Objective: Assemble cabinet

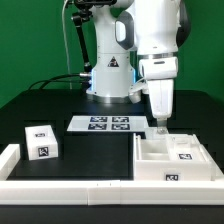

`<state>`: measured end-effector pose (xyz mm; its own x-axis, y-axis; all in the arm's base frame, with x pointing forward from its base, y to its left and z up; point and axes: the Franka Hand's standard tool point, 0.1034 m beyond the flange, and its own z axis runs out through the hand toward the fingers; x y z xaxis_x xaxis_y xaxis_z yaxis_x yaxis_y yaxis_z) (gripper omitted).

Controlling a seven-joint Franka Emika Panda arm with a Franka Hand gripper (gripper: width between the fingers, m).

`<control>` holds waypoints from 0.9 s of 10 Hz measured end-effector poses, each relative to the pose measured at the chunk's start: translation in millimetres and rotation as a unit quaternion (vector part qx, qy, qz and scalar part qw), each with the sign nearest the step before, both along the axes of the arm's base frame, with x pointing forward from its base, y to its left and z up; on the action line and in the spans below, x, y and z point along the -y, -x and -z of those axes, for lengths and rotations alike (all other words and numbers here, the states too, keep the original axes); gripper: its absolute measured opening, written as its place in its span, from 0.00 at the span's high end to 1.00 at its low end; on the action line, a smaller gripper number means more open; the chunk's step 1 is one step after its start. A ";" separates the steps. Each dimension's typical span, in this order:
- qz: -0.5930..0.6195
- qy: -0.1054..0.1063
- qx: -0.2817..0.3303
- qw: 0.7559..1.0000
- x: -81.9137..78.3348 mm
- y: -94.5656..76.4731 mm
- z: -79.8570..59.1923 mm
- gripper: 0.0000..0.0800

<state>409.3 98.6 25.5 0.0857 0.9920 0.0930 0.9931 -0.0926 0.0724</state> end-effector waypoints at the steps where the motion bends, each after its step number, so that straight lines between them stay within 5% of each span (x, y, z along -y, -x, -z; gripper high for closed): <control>1: 0.001 0.000 -0.004 1.000 0.4 2.5 4.0 0.00; 5: 0.004 -0.001 -0.011 1.000 0.4 5.7 9.2 0.02; 8: 0.004 -0.001 -0.014 1.000 0.2 6.9 12.0 0.62; 9: 0.004 -0.001 -0.014 1.000 0.1 6.3 12.2 0.62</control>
Offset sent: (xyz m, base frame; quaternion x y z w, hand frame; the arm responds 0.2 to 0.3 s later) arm 0.0016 0.0017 -0.0049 0.0035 -0.0029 0.0073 1.0000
